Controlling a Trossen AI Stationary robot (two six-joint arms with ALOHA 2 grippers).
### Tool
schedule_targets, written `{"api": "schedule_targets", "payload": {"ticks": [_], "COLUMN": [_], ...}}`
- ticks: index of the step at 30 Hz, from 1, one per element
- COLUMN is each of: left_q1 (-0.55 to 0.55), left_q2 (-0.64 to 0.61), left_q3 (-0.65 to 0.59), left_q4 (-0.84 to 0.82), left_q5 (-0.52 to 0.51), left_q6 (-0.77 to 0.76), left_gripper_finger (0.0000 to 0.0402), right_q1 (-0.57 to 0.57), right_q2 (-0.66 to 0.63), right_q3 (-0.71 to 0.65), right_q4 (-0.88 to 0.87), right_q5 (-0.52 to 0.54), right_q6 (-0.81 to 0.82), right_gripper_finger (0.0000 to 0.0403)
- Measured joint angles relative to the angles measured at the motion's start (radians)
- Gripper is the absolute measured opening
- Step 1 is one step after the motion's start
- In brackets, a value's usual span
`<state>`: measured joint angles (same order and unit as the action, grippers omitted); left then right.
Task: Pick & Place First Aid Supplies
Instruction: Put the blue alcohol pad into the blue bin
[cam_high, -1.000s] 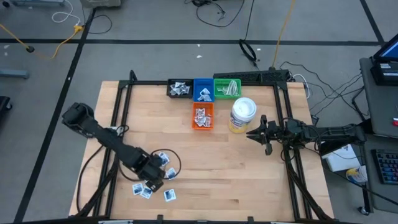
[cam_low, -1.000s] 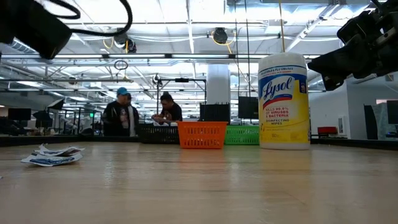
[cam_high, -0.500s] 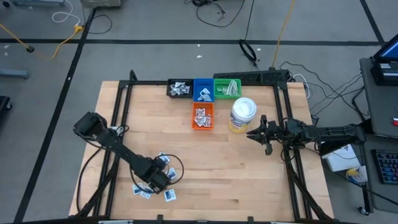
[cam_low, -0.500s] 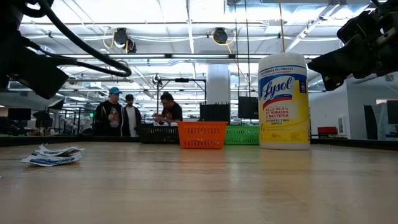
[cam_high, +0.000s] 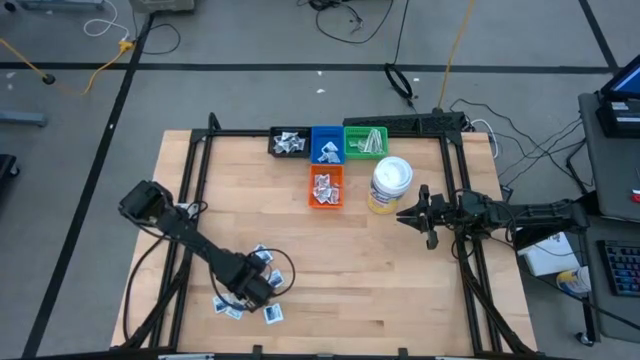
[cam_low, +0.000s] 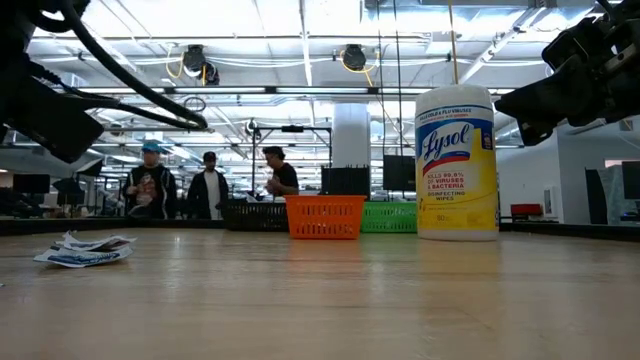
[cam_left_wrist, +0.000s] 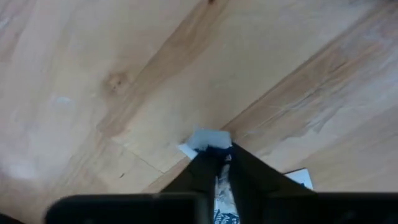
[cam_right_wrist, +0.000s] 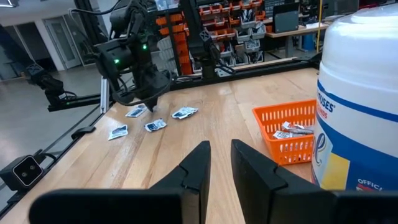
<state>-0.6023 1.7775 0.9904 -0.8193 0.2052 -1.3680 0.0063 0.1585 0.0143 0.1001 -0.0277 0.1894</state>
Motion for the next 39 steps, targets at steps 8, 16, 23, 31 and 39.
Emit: {"api": "schedule_targets", "payload": {"ticks": [8, 16, 23, 31, 39], "left_q1": [0.057, 0.125, 0.168, 0.370, 0.703], "left_q2": [-0.109, -0.289, -0.394, -0.405, -0.406], "left_q3": [-0.005, -0.004, -0.003, -0.003, -0.003], "left_q4": [-0.018, -0.067, -0.168, -0.205, -0.206], "left_q5": [0.002, -0.001, 0.001, 0.019, 0.022], "left_q6": [-0.019, 0.043, 0.123, 0.291, 0.558], "left_gripper_finger": [0.0024, 0.0030, 0.0030, 0.0030, 0.0030], "right_q1": [0.000, 0.000, 0.000, 0.000, 0.000], "right_q2": [0.000, 0.000, 0.000, 0.000, 0.000], "right_q3": [0.000, 0.000, 0.000, 0.000, 0.000], "right_q4": [0.000, 0.000, 0.000, 0.000, 0.000], "right_q5": [0.000, 0.000, 0.000, 0.000, 0.000], "right_q6": [0.000, 0.000, 0.000, 0.000, 0.000], "right_gripper_finger": [0.0059, 0.0059, 0.0059, 0.0059, 0.0059]}}
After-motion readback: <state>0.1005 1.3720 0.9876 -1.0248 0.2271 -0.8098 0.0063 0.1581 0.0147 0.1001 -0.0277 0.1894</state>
